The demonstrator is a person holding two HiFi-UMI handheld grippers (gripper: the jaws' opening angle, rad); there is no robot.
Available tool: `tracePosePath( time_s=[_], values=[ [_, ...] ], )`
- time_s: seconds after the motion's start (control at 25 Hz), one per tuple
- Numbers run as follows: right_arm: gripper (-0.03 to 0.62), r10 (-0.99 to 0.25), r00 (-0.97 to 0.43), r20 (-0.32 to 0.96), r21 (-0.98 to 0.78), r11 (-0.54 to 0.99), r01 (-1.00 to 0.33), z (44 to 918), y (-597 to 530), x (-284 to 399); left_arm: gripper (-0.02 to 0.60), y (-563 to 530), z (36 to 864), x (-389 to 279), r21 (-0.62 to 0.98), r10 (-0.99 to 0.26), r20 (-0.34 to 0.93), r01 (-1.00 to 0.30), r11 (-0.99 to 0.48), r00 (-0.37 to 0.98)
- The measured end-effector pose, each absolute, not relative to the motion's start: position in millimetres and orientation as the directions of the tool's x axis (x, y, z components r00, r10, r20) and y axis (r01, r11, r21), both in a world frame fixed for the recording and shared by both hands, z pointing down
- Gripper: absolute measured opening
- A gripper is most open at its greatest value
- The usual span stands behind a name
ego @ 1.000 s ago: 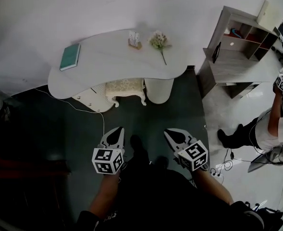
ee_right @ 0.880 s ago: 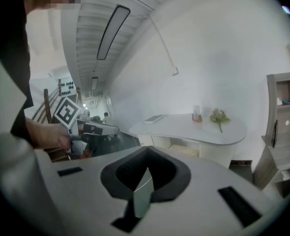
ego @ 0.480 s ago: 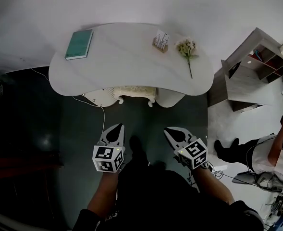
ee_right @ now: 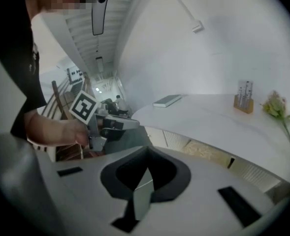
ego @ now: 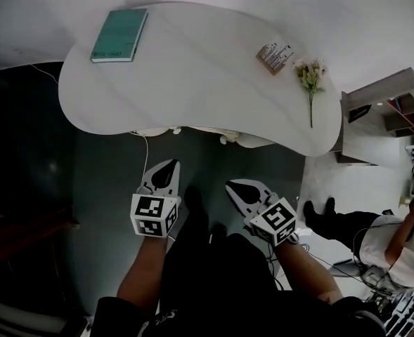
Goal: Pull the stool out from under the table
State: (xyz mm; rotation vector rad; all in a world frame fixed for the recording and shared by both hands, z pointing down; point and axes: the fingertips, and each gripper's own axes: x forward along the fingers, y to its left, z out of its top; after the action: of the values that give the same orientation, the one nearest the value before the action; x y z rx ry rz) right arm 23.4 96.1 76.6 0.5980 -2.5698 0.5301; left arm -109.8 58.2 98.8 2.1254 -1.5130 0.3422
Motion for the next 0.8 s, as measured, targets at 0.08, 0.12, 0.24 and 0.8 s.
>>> tracePosePath(
  time_s=[0.08, 0.12, 0.24, 0.8],
  values=[
    [0.006, -0.265, -0.834, 0.485, -0.282, 0.855, -0.436, 83.9, 98.3, 9.6, 0.009, 54.3, 104.2, -115.4, 0.252, -0.813, 0.474, -0.937, -0.243, 0.338],
    [0.006, -0.245, -0.842, 0.481, -0.29, 0.862, -0.416, 87.0, 99.7, 4.3, 0.009, 55.7, 105.7, -116.8, 0.247, -0.815, 0.476, -0.939, -0.238, 0.332],
    [0.006, -0.227, -0.864, 0.451, -0.306, 0.869, -0.388, 90.0, 103.7, -4.1, 0.009, 69.0, 108.3, -115.4, 0.224, -0.81, 0.494, -0.946, -0.234, 0.317],
    [0.006, -0.392, -0.879, 0.273, -0.356, 0.807, -0.471, 106.9, 150.7, 67.1, 0.009, 119.7, 118.7, -62.6, 0.046, -0.768, 0.57, -0.945, -0.323, 0.291]
  ],
)
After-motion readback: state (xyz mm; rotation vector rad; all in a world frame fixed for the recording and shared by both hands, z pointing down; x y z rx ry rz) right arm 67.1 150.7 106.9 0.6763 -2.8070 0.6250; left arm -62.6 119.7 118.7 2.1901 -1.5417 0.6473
